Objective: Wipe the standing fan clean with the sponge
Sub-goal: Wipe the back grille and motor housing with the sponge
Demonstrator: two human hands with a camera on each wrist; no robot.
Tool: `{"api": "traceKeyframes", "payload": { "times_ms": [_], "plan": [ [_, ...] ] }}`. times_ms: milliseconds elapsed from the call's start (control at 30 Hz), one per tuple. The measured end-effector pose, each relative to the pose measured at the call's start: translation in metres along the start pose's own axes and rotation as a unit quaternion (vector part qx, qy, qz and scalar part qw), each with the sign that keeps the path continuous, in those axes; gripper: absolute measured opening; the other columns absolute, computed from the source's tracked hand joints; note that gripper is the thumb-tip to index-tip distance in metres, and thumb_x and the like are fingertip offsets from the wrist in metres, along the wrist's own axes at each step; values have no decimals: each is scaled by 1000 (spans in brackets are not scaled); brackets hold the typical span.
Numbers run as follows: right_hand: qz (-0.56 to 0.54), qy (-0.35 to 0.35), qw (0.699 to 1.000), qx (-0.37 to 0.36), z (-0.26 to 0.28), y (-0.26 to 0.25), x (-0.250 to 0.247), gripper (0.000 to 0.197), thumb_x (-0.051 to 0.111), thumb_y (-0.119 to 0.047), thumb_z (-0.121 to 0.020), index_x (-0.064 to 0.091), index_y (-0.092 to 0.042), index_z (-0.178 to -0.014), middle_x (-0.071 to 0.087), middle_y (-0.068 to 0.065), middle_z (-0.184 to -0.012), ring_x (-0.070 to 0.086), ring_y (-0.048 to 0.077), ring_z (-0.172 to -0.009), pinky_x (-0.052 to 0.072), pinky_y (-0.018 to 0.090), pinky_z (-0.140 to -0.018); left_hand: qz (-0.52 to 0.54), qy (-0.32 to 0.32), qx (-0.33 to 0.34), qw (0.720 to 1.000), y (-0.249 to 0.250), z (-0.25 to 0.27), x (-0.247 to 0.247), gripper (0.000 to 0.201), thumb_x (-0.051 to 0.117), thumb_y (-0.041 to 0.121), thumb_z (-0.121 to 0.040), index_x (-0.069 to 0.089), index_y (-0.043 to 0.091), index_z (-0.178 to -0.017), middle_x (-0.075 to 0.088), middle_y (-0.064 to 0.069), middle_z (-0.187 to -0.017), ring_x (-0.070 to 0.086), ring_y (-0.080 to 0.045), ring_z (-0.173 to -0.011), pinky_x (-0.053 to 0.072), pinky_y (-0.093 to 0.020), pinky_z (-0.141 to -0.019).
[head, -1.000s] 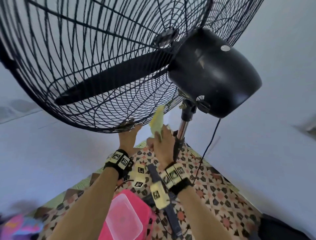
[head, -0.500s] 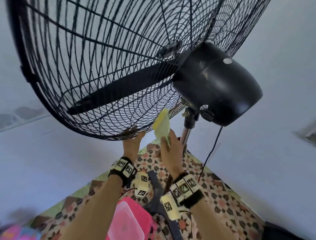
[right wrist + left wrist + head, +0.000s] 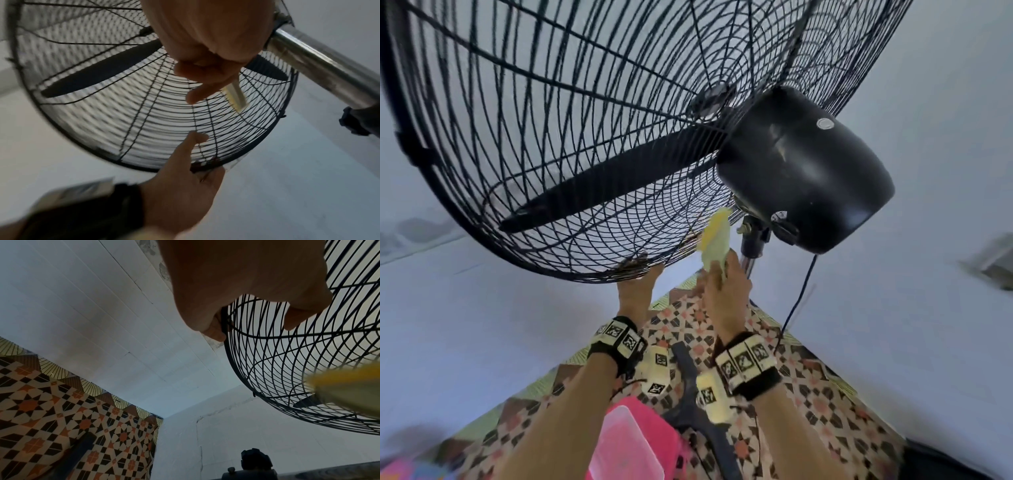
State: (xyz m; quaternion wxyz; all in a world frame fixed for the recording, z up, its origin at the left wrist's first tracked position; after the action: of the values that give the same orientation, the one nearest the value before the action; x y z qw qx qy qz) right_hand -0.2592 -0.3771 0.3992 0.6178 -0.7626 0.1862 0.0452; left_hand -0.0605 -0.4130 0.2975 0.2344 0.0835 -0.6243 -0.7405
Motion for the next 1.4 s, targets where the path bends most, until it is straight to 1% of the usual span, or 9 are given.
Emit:
{"api": "traceKeyframes", "payload": {
  "times_ms": [200,333,433,700,833,967,1133,1267,1400],
  "plan": [
    [-16,-11,1000,13,-7,-22,9,23,43,-14,-108,49,-8,-130,68,8,-84,68,8,-49,51,21,-44,-5,11,-15,1000,-1,-4,-4,51,80,23,-91,56,10,-134,60,-7,-137,55,-30,-126,41,-21,-64],
    [45,-46,997,-34,26,-14,17,38,38,-53,-103,47,-35,-135,65,8,-101,74,30,-83,63,51,-71,-18,13,13,1000,-1,-4,-4,48,82,23,-89,61,10,-130,64,-5,-132,59,-28,-122,43,-23,-72],
    [-19,16,1000,12,5,-22,-2,26,42,-19,-108,47,-10,-133,68,5,-90,69,4,-53,51,20,-45,-15,8,-10,1000,-3,-5,-1,56,83,27,-88,56,12,-135,60,-4,-136,56,-27,-125,43,-23,-70],
    [-27,3,999,-41,22,-54,-5,24,42,-6,-108,53,3,-128,57,-6,-63,64,1,-46,41,10,-40,-35,17,35,999,4,-6,-8,57,86,40,-75,64,10,-118,70,-2,-120,64,-24,-113,50,-40,-99],
    [-66,62,996,8,-2,-49,-15,38,41,-8,-107,43,-11,-144,70,0,-76,70,10,-51,55,25,-46,-36,19,48,998,4,-4,-6,44,84,24,-84,64,6,-119,69,-5,-117,61,-18,-102,47,-36,-94],
    [-88,74,993,4,-11,-54,-5,35,40,-6,-107,45,-8,-142,70,21,-80,69,14,-50,51,19,-45,-28,17,42,999,10,-5,-6,34,79,16,-89,61,4,-116,66,0,-108,58,-16,-93,43,-26,-74],
    [-76,19,995,-56,16,-46,-12,18,41,-11,-109,53,-16,-122,63,7,-61,66,16,-44,59,40,-45,-40,29,57,997,10,-5,-8,31,80,17,-88,63,10,-112,66,5,-105,59,-8,-89,43,-31,-89],
    [-116,91,989,14,-11,-40,-11,49,41,-3,-105,44,-27,-147,68,17,-74,69,20,-49,57,33,-46,-62,3,63,996,16,-2,-4,37,79,23,-83,63,-1,-107,65,-12,-99,54,-21,-80,48,-44,-87],
    [-116,51,992,-7,-2,-46,-1,29,42,-15,-108,51,-11,-136,68,17,-71,67,22,-49,48,23,-42,-50,10,58,997,15,-5,-9,38,79,19,-87,62,0,-116,68,-14,-112,56,-22,-90,42,-28,-85]
  ]
}}
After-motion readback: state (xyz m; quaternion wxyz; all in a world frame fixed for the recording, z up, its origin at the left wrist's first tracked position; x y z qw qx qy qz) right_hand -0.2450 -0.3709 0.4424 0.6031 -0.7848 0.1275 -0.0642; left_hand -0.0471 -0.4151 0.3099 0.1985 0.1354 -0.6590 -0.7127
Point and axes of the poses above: each hand's wrist, its own z-axis away from the middle knuckle, its own x-axis out of the palm, y = z × x, the point moved 8 cm from there along -z, towards the middle knuckle
